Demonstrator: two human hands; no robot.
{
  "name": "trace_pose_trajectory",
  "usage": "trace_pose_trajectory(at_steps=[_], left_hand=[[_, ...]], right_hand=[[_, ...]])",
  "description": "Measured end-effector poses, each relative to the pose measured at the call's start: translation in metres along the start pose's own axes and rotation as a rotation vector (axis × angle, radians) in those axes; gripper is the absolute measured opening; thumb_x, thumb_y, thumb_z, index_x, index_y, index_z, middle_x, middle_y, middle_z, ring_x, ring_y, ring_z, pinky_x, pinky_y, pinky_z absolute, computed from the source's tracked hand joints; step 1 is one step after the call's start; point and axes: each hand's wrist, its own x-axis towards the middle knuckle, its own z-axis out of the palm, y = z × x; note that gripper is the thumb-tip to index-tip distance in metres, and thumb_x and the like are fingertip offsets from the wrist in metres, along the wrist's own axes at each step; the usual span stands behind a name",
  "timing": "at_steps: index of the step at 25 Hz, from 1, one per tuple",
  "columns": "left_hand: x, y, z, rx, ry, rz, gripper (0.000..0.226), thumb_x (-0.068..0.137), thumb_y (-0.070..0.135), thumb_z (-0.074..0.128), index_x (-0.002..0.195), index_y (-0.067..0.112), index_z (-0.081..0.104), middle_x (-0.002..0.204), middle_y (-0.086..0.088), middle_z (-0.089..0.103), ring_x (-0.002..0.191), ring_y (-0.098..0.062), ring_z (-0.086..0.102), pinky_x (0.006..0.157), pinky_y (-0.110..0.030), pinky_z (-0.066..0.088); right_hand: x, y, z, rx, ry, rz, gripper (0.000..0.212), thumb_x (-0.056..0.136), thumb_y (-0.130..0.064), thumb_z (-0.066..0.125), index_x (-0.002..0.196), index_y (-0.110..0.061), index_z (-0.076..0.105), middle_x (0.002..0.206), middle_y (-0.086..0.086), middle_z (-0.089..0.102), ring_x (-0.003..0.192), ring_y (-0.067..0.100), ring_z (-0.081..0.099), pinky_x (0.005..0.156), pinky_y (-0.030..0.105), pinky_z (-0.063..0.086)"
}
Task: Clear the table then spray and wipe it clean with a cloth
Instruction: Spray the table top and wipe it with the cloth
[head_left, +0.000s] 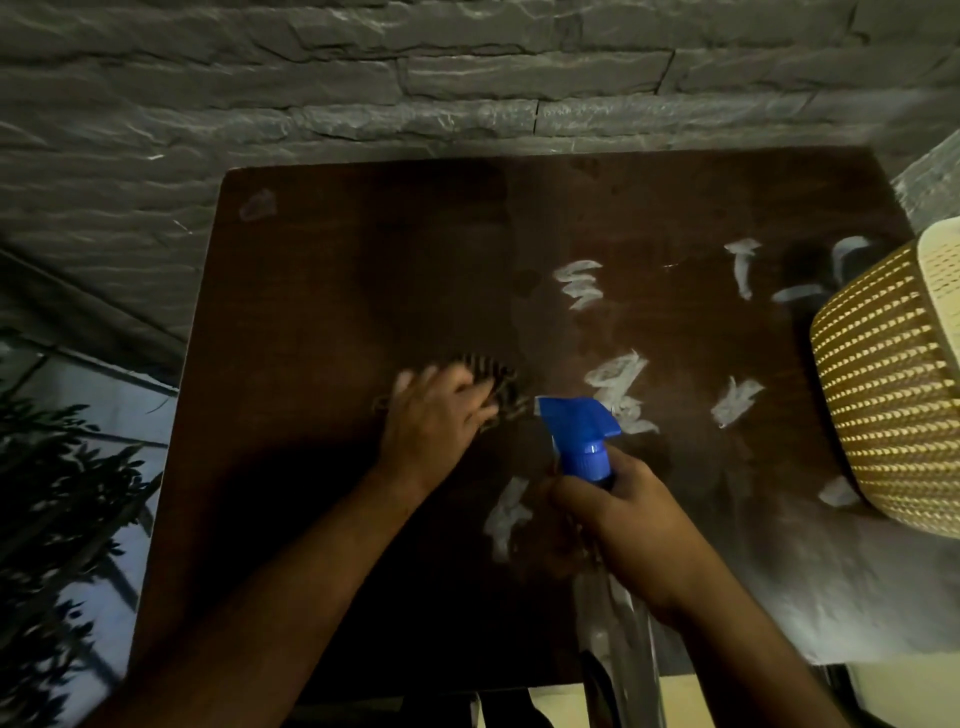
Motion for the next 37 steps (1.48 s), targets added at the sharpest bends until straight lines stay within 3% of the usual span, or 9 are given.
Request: trace_pose_trajectory(at_steps=[3,7,12,14,18,23,28,34,37], left_hand=[[-0.034,-0.047,-0.014,0.028,0.123,-0.069,0.032,0.088,0.043,0.047,0.103,0.026,0.07,0.094,0.0,0.064,0.082,-0.028,0.06,0.072,-0.039,0.038],[0.062,-0.056,-0.017,0.091,0.133,-0.363,0.028,0.093,0.041,0.047,0.111,0.03,0.065,0.109,-0.001,0.061,0.098,-0.027,0.056,0.082,-0.04,0.034],[-0.036,0.006,0.002,0.01,0.014,-0.009,0.032,0.09,0.044,0.048,0.108,0.028,0.069,0.099,0.002,0.062,0.085,-0.026,0.058,0.074,-0.037,0.034],[-0.06,-0.034,-0.007,0.054,0.153,-0.054,0.033,0.088,0.045,0.048,0.104,0.027,0.07,0.092,0.001,0.064,0.078,-0.028,0.059,0.07,-0.039,0.034],[0.041,-0.069,-0.016,0.141,0.168,-0.296,0.029,0.093,0.041,0.049,0.112,0.027,0.066,0.106,-0.004,0.063,0.095,-0.03,0.058,0.079,-0.04,0.034],[0.026,-0.004,0.007,0.044,0.095,-0.073,0.029,0.092,0.042,0.054,0.114,0.028,0.066,0.102,0.001,0.062,0.091,-0.026,0.057,0.079,-0.042,0.036],[0.013,-0.006,0.001,0.026,0.131,-0.097,0.03,0.091,0.041,0.055,0.114,0.026,0.067,0.098,0.004,0.061,0.088,-0.022,0.057,0.078,-0.041,0.036],[-0.015,0.016,0.01,-0.033,0.084,-0.042,0.032,0.089,0.045,0.051,0.109,0.029,0.069,0.093,0.004,0.061,0.082,-0.022,0.058,0.075,-0.039,0.037],[-0.087,0.04,0.012,-0.075,-0.01,0.106,0.026,0.084,0.044,0.055,0.102,0.031,0.07,0.089,0.005,0.061,0.075,-0.021,0.058,0.073,-0.037,0.037]], right_hand=[[-0.004,0.004,-0.01,0.0,-0.01,0.016,0.015,0.086,-0.014,0.065,0.095,-0.006,0.059,0.067,0.01,0.064,0.056,0.028,0.062,0.061,0.045,0.055],[-0.008,0.008,-0.011,0.015,-0.005,0.02,0.011,0.087,-0.012,0.064,0.093,-0.007,0.057,0.067,0.01,0.063,0.056,0.026,0.062,0.057,0.036,0.055],[-0.013,0.009,-0.012,-0.035,-0.024,0.017,0.011,0.087,-0.014,0.064,0.095,-0.008,0.059,0.066,0.007,0.068,0.057,0.028,0.066,0.065,0.053,0.059],[-0.015,0.012,-0.015,-0.021,-0.035,0.043,0.012,0.086,-0.014,0.064,0.097,-0.012,0.059,0.063,0.0,0.067,0.056,0.023,0.065,0.068,0.056,0.06],[-0.015,0.018,-0.014,-0.028,-0.04,0.047,0.013,0.087,-0.016,0.065,0.098,-0.014,0.059,0.062,-0.002,0.067,0.056,0.02,0.065,0.068,0.053,0.061],[-0.017,0.026,-0.005,-0.045,-0.058,0.067,0.014,0.086,-0.019,0.066,0.098,-0.016,0.059,0.065,0.004,0.069,0.058,0.028,0.067,0.069,0.053,0.06],[-0.032,0.051,0.001,-0.259,-0.15,0.172,0.018,0.087,-0.029,0.066,0.101,-0.021,0.06,0.07,0.001,0.07,0.058,0.011,0.066,0.064,0.031,0.058],[-0.025,0.04,0.007,-0.181,-0.024,0.102,0.029,0.075,-0.04,0.068,0.098,-0.023,0.061,0.074,0.007,0.072,0.061,0.023,0.071,0.067,0.044,0.06],[-0.016,0.025,0.001,-0.132,0.029,0.053,0.016,0.083,-0.027,0.066,0.096,-0.019,0.061,0.077,0.009,0.073,0.064,0.026,0.071,0.067,0.044,0.06]])
